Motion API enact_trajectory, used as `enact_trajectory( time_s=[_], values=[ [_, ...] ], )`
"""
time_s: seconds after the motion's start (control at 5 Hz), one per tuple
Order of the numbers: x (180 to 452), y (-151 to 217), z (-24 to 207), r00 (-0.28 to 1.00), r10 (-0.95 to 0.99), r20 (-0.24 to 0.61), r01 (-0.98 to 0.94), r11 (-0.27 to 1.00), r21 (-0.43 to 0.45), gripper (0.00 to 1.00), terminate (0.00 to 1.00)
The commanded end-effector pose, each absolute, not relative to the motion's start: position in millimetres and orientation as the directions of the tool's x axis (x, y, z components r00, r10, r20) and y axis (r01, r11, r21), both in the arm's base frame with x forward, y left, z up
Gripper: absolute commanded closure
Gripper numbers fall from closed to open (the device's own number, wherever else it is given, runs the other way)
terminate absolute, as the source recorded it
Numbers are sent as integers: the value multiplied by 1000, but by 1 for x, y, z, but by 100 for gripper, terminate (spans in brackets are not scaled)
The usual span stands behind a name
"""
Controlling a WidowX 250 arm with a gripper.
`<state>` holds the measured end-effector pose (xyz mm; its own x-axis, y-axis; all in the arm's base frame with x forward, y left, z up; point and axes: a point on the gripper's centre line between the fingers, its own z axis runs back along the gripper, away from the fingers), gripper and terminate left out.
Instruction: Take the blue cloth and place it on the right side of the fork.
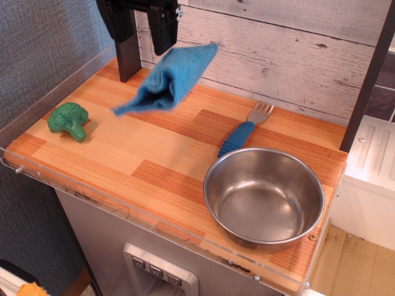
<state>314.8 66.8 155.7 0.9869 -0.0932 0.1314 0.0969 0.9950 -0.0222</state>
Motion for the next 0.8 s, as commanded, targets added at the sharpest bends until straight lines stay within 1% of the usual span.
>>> enact_trajectory(
  time_s=[0.0,0.2,0.6],
  values=[
    [355,75,153,989,-94,112,90,995,34,0,0],
    [361,74,143,990,-103,95,99,994,43,0,0],
    [368,80,137,990,-113,81,109,992,60,0,0]
  ],
)
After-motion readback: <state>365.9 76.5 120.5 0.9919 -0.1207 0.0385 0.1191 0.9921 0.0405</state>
